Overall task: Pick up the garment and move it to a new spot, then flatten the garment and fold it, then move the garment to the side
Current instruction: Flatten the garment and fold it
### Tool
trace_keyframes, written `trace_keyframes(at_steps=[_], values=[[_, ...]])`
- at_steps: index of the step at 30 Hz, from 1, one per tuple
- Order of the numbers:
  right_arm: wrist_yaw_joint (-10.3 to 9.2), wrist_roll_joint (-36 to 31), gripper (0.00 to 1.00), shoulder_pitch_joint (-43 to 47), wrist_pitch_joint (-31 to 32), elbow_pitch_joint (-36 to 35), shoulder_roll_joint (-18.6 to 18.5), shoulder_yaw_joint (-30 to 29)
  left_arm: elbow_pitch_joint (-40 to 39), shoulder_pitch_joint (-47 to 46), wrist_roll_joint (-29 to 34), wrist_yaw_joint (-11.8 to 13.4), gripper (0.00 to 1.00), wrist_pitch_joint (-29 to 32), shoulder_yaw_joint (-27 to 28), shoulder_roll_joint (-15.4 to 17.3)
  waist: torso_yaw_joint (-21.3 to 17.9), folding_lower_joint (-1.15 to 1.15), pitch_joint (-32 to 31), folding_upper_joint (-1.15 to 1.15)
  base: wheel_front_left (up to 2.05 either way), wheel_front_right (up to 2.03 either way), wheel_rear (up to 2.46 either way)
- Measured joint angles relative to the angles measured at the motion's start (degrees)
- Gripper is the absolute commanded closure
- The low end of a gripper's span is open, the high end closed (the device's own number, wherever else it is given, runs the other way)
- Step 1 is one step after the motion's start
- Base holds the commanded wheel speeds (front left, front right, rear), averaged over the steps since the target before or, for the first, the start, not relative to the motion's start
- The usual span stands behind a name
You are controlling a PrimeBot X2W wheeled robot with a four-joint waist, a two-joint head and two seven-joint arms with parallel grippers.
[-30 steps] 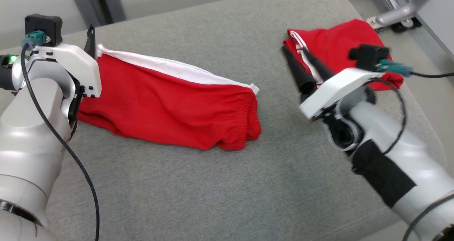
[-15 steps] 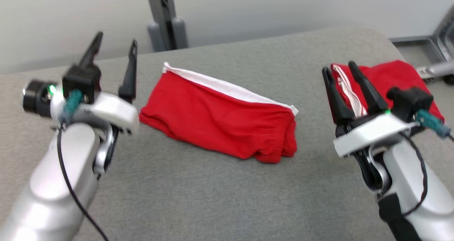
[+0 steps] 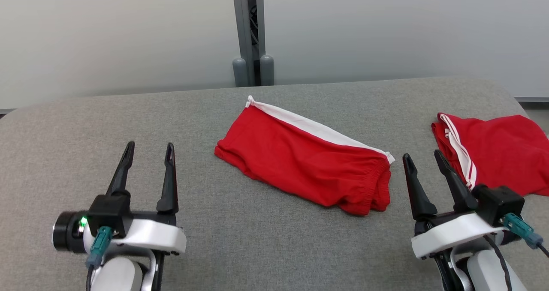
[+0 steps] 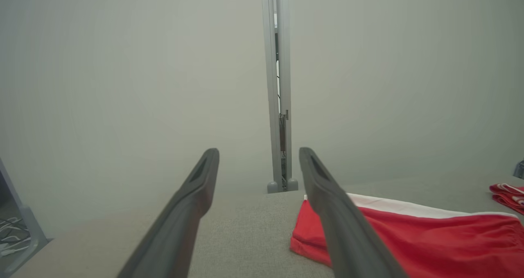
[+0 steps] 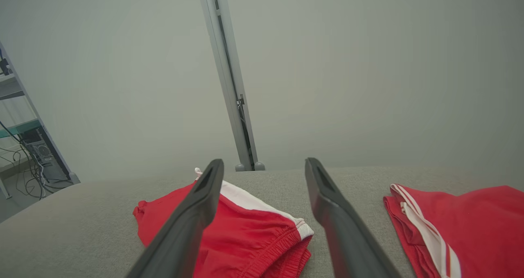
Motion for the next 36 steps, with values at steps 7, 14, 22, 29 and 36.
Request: trace_keyframes(at_steps=[7,14,22,29,36], values=[[0.0,-1.88,0.0,3.36,0.0,-0.14,1.34,-2.55,1.09,7.47,3.68,-3.68,0.0,0.0,4.52,-5.68,1.09,0.0,-0.39,0.0,0.0,0.0,0.0],[0.0,-1.94,0.0,3.67,0.0,0.25,1.76,-3.45,2.3,7.87,6.66,-6.16,0.0,0.0,6.23,-7.45,2.02,0.0,-0.05,0.0,0.0,0.0,0.0],[-0.01,2.92,0.0,1.42,0.0,7.32,1.94,-2.96,4.13,7.69,8.44,-7.53,0.0,0.0,6.45,-7.75,3.36,0.0,1.42,0.0,0.0,0.0,0.0],[0.0,6.7,0.0,-4.77,0.0,15.79,1.99,-2.71,4.81,6.19,9.4,-7.86,0.0,0.0,6.9,-7.83,5.43,0.0,4.68,0.0,0.0,0.0,0.0],[0.0,7.23,0.0,-8.1,0.01,23.19,2.03,-2.93,4.76,4.37,10.0,-8.06,0.0,0.0,7.86,-7.84,7.27,0.0,7.27,0.0,0.0,0.0,0.0]])
